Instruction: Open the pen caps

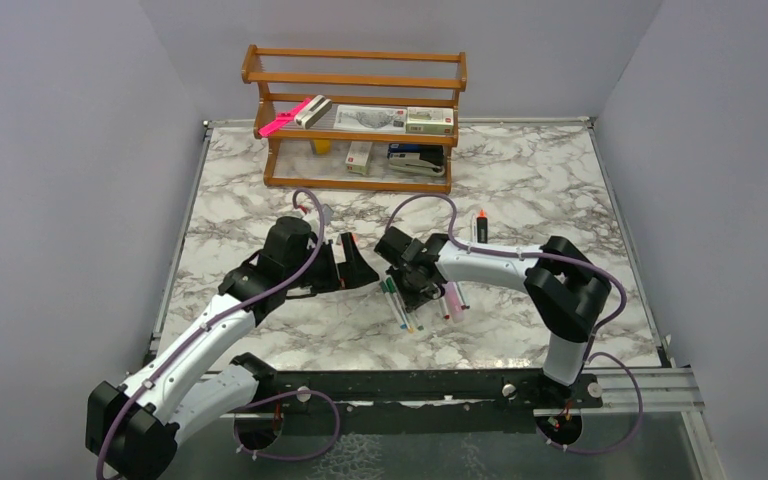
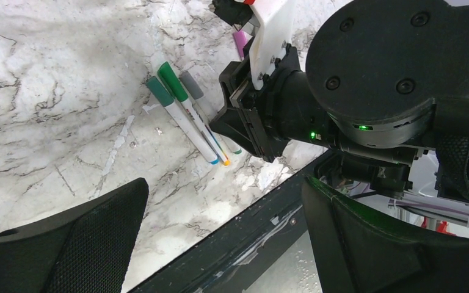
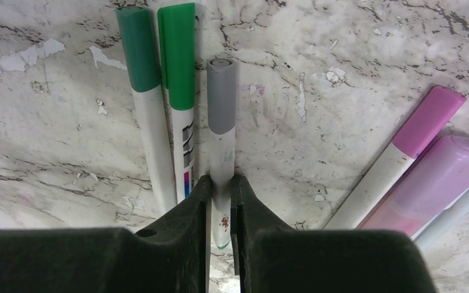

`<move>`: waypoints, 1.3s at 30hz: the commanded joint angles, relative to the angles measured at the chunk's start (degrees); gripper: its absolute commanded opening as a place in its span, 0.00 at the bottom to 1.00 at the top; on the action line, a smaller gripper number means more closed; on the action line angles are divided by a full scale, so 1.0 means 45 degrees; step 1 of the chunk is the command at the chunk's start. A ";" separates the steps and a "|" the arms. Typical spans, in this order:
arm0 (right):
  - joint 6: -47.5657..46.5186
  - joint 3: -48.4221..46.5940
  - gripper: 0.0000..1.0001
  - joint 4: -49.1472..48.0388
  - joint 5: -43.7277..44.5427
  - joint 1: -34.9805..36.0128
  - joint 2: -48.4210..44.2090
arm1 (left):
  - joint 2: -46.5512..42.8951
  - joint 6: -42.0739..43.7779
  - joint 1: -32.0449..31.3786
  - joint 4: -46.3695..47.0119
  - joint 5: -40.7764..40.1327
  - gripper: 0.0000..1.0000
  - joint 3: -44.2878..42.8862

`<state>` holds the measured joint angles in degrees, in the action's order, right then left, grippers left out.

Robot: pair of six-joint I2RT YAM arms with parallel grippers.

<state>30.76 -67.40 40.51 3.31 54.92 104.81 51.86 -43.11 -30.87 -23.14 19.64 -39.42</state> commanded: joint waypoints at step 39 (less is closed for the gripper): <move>-0.0392 0.1656 0.09 -0.4938 -0.8249 -0.2957 -0.4343 | 0.5036 -0.4320 -0.0815 0.7854 -0.0158 0.99 0.0044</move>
<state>28.01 -59.68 24.64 -24.99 39.99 87.61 73.32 -62.24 -33.76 9.10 22.72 -37.89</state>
